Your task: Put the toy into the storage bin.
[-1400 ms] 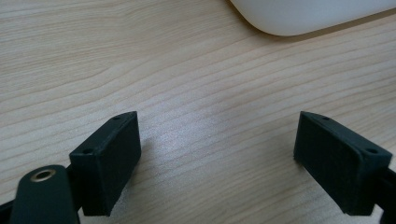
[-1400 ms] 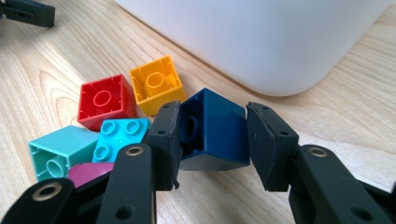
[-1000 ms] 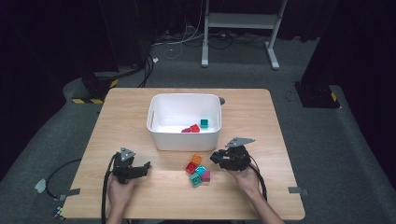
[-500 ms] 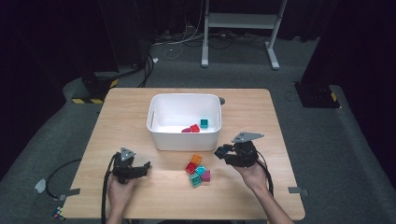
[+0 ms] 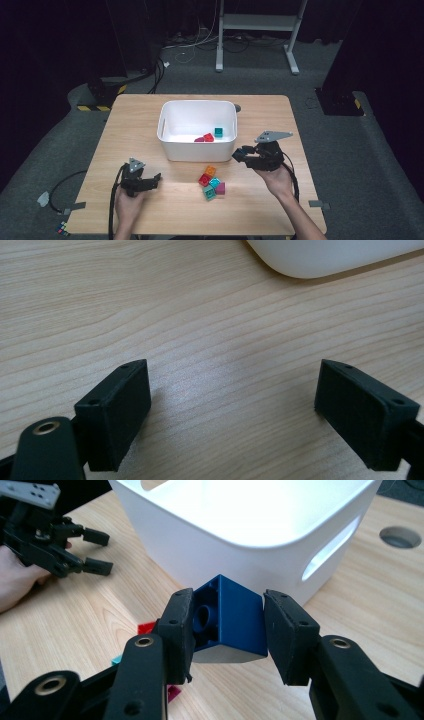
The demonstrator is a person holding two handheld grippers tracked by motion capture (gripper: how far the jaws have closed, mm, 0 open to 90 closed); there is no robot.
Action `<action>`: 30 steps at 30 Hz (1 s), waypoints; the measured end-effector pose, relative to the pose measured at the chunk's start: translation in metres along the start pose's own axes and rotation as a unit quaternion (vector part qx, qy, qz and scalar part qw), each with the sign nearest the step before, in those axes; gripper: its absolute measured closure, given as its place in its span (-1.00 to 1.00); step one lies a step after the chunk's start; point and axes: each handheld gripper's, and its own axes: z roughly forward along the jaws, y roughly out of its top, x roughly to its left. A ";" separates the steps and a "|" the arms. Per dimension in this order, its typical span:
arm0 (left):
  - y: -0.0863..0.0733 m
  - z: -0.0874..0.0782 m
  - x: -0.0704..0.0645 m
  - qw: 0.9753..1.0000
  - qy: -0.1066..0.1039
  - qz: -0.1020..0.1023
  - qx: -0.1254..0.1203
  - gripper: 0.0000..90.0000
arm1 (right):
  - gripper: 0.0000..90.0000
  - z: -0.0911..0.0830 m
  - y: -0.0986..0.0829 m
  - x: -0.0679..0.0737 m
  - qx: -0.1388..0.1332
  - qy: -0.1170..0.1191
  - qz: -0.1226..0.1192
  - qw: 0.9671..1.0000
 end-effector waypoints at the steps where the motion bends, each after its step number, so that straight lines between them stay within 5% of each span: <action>1: 0.000 0.000 0.000 1.000 0.000 0.000 0.000 -0.67 | 0.26 -0.002 0.002 0.000 -0.002 0.002 0.000 1.000; 13: 0.000 0.000 0.000 1.000 0.000 0.000 0.000 -0.67 | 0.26 -0.017 0.029 0.001 -0.013 0.022 0.000 1.000; 30: 0.000 0.000 0.000 1.000 0.000 0.000 0.000 -0.67 | 0.26 -0.016 0.062 -0.001 -0.020 0.026 -0.010 0.999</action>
